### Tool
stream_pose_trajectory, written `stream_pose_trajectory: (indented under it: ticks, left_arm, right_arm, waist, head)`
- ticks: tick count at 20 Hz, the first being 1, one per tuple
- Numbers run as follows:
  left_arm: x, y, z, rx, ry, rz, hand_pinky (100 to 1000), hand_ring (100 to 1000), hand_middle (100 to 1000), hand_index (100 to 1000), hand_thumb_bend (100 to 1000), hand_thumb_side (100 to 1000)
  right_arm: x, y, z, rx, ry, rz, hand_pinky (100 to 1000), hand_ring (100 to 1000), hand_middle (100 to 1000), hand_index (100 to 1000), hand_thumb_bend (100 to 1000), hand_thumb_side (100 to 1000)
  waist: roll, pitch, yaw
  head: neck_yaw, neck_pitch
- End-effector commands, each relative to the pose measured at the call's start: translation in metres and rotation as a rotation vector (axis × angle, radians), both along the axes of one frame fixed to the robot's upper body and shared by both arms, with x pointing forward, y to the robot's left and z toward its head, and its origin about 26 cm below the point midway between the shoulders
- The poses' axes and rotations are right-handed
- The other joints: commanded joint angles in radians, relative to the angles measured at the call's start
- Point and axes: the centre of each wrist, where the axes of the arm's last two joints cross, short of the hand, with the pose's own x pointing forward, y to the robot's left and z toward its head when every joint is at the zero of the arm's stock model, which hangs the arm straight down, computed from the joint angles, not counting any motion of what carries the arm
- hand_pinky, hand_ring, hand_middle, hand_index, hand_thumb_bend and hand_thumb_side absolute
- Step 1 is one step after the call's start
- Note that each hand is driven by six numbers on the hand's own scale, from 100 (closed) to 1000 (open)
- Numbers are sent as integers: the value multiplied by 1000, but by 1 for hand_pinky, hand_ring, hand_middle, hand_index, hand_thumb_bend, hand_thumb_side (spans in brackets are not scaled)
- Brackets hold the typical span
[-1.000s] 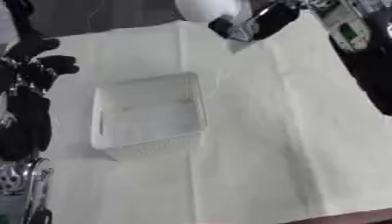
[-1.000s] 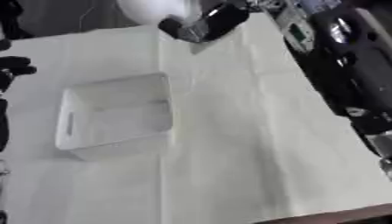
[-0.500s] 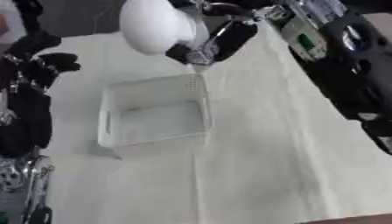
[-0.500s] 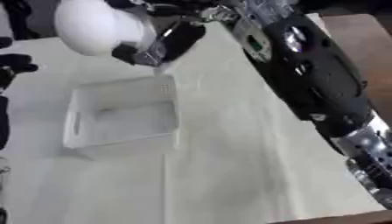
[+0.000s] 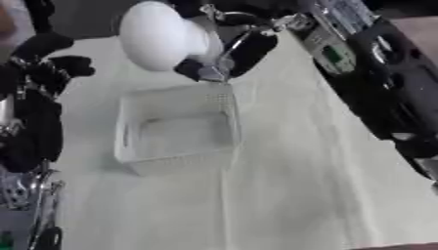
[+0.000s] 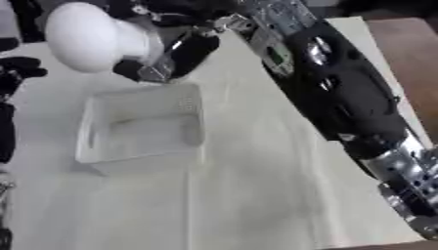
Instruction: Pick up objects on the table and place them in the box.
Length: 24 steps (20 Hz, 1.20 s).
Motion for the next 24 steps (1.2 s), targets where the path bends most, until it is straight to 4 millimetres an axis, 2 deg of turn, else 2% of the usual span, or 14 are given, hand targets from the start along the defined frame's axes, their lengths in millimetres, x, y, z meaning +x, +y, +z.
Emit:
stream_pose_trajectory:
  ticks: [1, 5, 12, 15, 16, 17, 18, 19, 20, 21, 22, 23, 24]
  left_arm:
    - [1, 0, 8, 7, -26, -6, 638, 672, 723, 851, 100, 1000]
    - [1, 0, 8, 5, -29, -6, 637, 672, 722, 852, 100, 1000]
    - [1, -1, 9, 5, -32, -6, 638, 672, 722, 851, 100, 1000]
    - [1, -1, 10, 7, -34, -6, 638, 672, 721, 851, 100, 1000]
    - [1, -1, 10, 8, -34, -6, 638, 672, 721, 851, 100, 1000]
    - [1, -1, 10, 9, -34, -6, 637, 672, 721, 851, 100, 1000]
    - [1, -1, 10, 9, -34, -6, 637, 672, 721, 851, 100, 1000]
    - [1, -1, 10, 9, -34, -5, 637, 673, 721, 851, 100, 1000]
    - [1, -1, 10, 9, -34, -5, 637, 673, 721, 851, 100, 1000]
    - [1, 0, 10, 9, -34, -4, 638, 674, 721, 851, 100, 1000]
    - [1, 0, 10, 10, -34, -4, 638, 674, 721, 851, 100, 1000]
    - [1, 0, 10, 10, -34, -3, 638, 674, 721, 851, 100, 1000]
    - [1, 0, 9, 10, -33, -3, 638, 674, 720, 851, 100, 1000]
  right_arm:
    - [-7, 0, 4, 40, 9, -2, 415, 336, 214, 244, 100, 825]
    - [-12, -2, -6, 43, 33, -20, 403, 334, 213, 244, 100, 809]
    - [-13, -9, -16, 35, 65, -56, 394, 337, 216, 249, 100, 797]
    - [-11, -14, -17, 55, 68, -76, 401, 373, 276, 331, 100, 801]
    - [-11, -16, -17, 68, 68, -81, 401, 373, 276, 331, 100, 801]
    - [-10, -17, -17, 81, 67, -85, 435, 430, 380, 470, 100, 821]
    - [-10, -19, -16, 95, 65, -89, 427, 419, 360, 443, 100, 817]
    - [-9, -20, -17, 102, 64, -96, 465, 467, 458, 594, 100, 843]
    - [-8, -21, -17, 103, 65, -109, 465, 467, 458, 594, 100, 843]
    - [-7, -22, -18, 100, 66, -120, 519, 535, 559, 713, 100, 875]
    - [-6, -23, -19, 87, 68, -135, 509, 523, 544, 699, 100, 870]
    - [-5, -23, -21, 63, 70, -151, 669, 736, 774, 873, 100, 942]
    - [-3, -23, -23, 17, 72, -174, 807, 858, 915, 983, 133, 989]
  waist:
    - [2, -8, 4]
    - [5, -2, 5]
    - [4, 5, 3]
    - [4, 6, 1]
    - [4, 6, 1]
    - [5, 7, 0]
    - [5, 7, 0]
    - [5, 7, -1]
    - [5, 7, -1]
    - [6, 7, -2]
    - [6, 6, -2]
    - [6, 6, -2]
    - [6, 6, -2]
  head:
    - [30, -7]
    - [61, -7]
    - [78, -7]
    - [82, -7]
    - [84, -7]
    - [85, -7]
    - [86, -7]
    - [87, -7]
    - [89, -7]
    - [91, -7]
    - [93, -7]
    - [93, -7]
    - [93, -7]
